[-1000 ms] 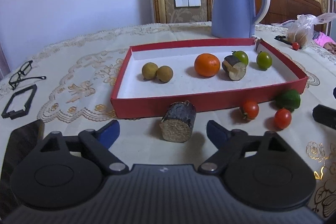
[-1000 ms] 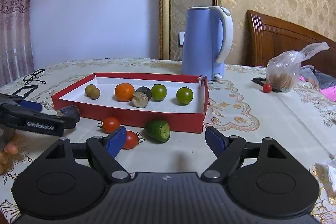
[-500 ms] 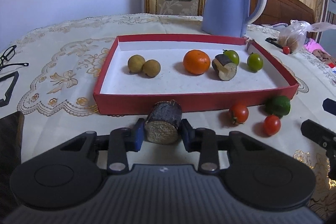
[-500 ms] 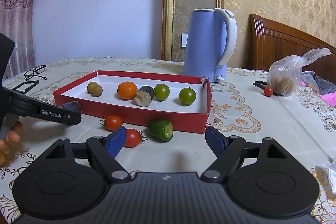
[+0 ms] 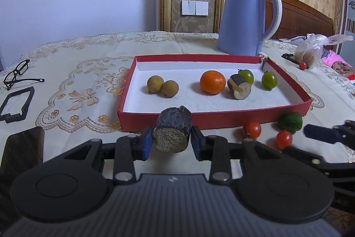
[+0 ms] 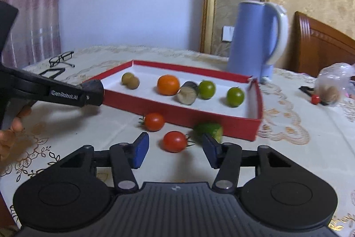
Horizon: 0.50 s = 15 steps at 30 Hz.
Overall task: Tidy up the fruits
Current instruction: 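Grasp the cut sugarcane piece with the left gripper while the right gripper grasps a red tomato, then place the sugarcane piece in the box and open the left gripper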
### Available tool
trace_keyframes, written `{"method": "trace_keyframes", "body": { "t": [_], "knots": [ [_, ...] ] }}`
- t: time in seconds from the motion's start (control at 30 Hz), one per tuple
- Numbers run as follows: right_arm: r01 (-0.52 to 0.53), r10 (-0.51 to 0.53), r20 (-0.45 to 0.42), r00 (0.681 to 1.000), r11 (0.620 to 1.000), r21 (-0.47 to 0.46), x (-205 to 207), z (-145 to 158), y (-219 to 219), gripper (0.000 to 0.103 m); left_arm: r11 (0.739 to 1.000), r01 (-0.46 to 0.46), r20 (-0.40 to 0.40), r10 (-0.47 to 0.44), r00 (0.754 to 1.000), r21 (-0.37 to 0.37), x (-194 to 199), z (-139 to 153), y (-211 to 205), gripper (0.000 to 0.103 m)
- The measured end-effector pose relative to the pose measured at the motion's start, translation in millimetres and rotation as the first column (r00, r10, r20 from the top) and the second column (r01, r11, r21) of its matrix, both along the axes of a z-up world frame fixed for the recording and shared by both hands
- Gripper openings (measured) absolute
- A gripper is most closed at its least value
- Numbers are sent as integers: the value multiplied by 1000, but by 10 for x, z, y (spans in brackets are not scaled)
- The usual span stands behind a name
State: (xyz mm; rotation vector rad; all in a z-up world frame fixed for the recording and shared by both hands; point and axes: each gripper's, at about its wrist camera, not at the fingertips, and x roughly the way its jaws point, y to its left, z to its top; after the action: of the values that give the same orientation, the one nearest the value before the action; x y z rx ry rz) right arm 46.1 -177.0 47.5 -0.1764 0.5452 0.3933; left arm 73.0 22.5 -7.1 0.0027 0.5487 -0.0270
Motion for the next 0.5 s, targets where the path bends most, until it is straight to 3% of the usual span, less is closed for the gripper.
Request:
{"method": "trace_keyframes", "body": {
  "t": [0.27, 0.5],
  "knots": [
    [-2, 1, -73, 997, 1000, -19, 205, -57, 44, 36, 1000, -3, 1, 3, 1000, -3, -10, -9, 25, 33],
    [-13, 11, -75, 997, 1000, -26, 215, -74, 58, 27, 1000, -7, -2, 7, 1000, -4, -16, -17, 36, 33]
  ]
}}
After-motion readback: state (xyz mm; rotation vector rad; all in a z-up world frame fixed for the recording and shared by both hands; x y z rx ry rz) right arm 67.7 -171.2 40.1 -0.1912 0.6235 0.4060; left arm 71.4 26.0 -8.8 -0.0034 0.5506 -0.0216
